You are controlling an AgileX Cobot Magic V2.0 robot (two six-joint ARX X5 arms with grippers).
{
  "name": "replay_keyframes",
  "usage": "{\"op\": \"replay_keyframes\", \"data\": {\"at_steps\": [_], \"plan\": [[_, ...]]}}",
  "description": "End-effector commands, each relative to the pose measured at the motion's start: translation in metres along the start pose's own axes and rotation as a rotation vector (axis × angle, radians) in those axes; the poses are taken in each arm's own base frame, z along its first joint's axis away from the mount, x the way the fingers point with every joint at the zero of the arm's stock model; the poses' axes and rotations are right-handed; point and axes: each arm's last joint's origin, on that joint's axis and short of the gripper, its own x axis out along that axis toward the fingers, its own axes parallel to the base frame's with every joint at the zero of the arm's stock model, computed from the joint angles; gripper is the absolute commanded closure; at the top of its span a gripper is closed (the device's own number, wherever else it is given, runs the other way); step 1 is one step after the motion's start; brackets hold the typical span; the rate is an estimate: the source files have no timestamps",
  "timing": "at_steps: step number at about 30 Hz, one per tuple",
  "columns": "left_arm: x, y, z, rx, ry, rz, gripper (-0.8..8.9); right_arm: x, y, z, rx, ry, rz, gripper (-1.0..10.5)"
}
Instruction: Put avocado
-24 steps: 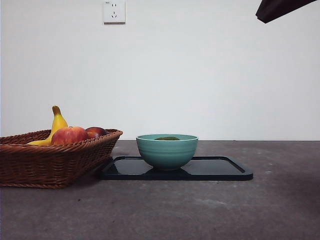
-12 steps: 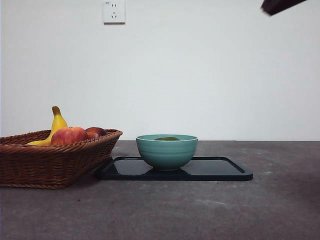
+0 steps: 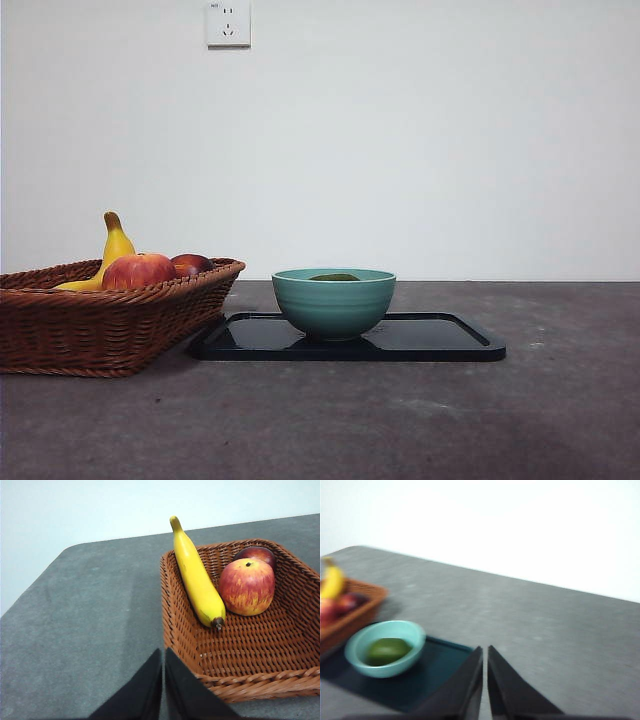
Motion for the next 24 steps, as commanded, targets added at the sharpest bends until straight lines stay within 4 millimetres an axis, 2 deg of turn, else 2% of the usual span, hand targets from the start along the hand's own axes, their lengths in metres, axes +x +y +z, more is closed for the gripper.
{"op": "replay_keyframes", "data": {"at_steps": [1, 5, 10, 15, 24], "plan": [[0.002, -0.001, -0.007, -0.009, 0.027, -0.002, 8.04, 0.003, -0.005, -0.027, -0.014, -0.043, -0.082, 9.4], [0.002, -0.001, -0.007, -0.009, 0.027, -0.002, 8.04, 0.003, -0.009, -0.060, -0.001, -0.090, -0.201, 9.4], [0.002, -0.001, -0.007, -0.009, 0.027, -0.002, 8.04, 0.003, -0.012, -0.089, 0.030, -0.088, -0.317, 9.4], [0.002, -0.001, -0.007, -0.009, 0.027, -0.002, 8.04, 0.005, -0.014, -0.107, 0.046, -0.086, -0.357, 9.4], [0.002, -0.001, -0.007, -0.009, 0.027, -0.002, 8.04, 0.008, -0.014, -0.125, 0.080, -0.042, -0.356, 9.4]]}}
